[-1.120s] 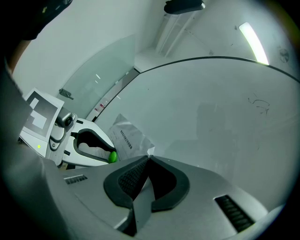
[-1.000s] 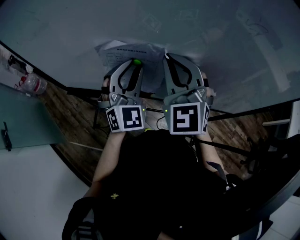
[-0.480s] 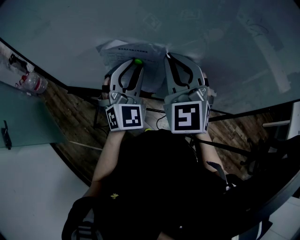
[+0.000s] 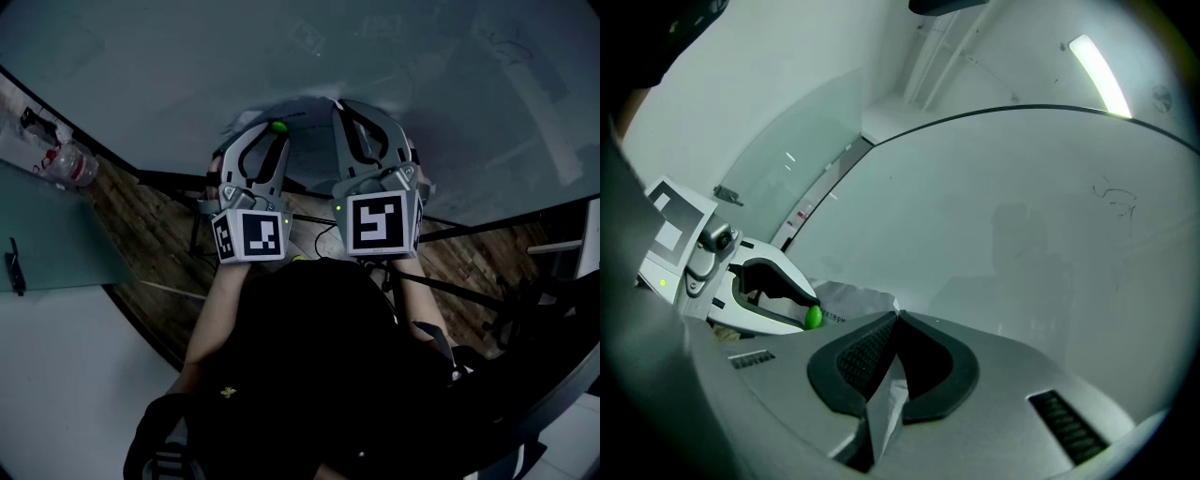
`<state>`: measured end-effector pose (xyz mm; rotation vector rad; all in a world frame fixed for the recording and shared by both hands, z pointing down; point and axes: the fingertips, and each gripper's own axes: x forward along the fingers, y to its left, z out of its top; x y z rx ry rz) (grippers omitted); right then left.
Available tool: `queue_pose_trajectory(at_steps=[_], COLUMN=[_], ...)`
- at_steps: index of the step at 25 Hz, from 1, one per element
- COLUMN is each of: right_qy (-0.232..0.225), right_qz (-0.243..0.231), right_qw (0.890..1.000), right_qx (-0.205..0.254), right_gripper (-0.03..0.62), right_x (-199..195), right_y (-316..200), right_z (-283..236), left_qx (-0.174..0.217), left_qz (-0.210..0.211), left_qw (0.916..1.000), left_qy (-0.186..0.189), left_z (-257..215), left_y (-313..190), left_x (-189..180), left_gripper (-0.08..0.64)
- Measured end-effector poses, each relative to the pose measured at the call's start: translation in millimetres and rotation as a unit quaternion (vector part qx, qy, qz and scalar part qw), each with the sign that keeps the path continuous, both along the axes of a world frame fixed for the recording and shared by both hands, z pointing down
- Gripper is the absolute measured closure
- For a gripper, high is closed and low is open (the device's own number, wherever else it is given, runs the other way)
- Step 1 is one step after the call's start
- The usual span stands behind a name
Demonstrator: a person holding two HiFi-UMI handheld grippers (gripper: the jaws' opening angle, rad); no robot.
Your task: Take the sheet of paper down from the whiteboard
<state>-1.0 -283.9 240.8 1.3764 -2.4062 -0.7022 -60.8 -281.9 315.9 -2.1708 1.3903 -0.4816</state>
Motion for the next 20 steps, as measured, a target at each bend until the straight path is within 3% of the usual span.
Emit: queue_pose_trajectory(at_steps=[7, 20], right_qy=[0.002, -0.015], right_qz=[0.003, 0.0], right_qw=[1.0, 0.999], right_qx=[-0.005, -0.032], right_gripper=[0.577, 0.577], right_x=[0, 2], right_y=[2, 0], right_z=[0, 7], left_qx=[-0.005, -0.043], left_qz=[0.001, 0.044], left_qw=[0.9998, 0.9929], left_qy=[0.019, 0.102], left_z=[-2, -6], left_y=[9, 20], left_x=[-10, -12], left_gripper=[0.437, 0.437])
